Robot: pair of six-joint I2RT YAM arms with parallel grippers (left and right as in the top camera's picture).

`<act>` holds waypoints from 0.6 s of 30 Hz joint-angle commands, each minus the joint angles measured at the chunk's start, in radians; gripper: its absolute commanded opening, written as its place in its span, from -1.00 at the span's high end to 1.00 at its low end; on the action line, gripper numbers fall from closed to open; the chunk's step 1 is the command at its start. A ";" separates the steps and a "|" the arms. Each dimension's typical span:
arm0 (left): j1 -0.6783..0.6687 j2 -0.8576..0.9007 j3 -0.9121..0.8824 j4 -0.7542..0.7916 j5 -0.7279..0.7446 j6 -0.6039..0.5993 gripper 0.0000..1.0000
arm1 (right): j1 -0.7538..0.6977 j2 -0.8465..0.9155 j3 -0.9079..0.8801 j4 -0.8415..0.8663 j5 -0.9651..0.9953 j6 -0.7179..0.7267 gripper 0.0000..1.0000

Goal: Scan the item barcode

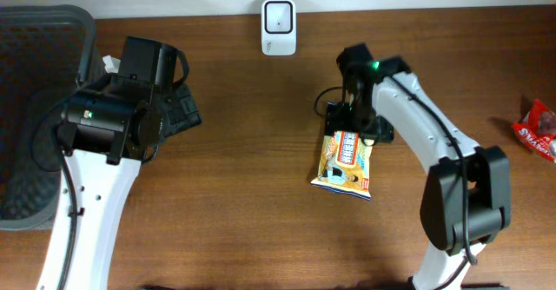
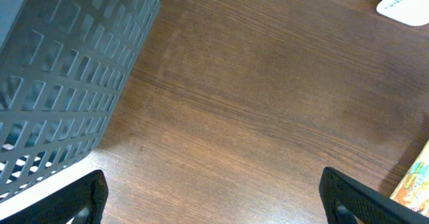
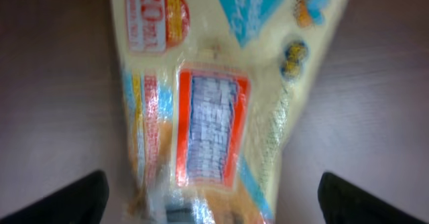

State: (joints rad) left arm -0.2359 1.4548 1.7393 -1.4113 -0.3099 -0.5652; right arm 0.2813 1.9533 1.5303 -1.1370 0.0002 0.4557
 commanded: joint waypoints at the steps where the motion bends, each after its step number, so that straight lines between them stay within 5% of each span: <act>1: 0.003 -0.014 0.008 0.000 0.000 0.002 -0.98 | 0.006 0.000 -0.162 0.173 -0.017 0.059 -0.97; 3: 0.003 -0.014 0.008 0.000 0.000 0.002 -0.98 | 0.006 0.000 -0.238 0.273 -0.033 0.059 -0.99; 4: 0.003 -0.014 0.008 0.000 0.000 0.002 -0.98 | 0.006 0.000 -0.266 0.308 -0.033 0.058 -0.79; 5: 0.003 -0.014 0.008 0.000 0.000 0.002 -0.98 | 0.006 0.000 -0.283 0.330 -0.032 0.058 -0.26; 7: 0.003 -0.014 0.008 0.000 0.000 0.002 -0.98 | 0.006 0.000 -0.286 0.337 -0.029 0.059 0.34; 11: 0.003 -0.014 0.008 0.000 0.000 0.002 -0.98 | 0.003 -0.001 -0.229 0.267 -0.038 0.058 0.90; 15: 0.003 -0.014 0.008 0.000 0.000 0.002 -0.98 | -0.012 -0.001 -0.007 0.076 -0.202 0.058 0.92; 18: 0.003 -0.014 0.008 0.000 0.000 0.002 -0.98 | -0.061 -0.001 0.225 -0.081 -0.532 0.105 0.92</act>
State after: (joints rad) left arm -0.2359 1.4548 1.7393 -1.4117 -0.3096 -0.5652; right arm 0.2596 1.9675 1.6070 -1.1614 -0.2604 0.5148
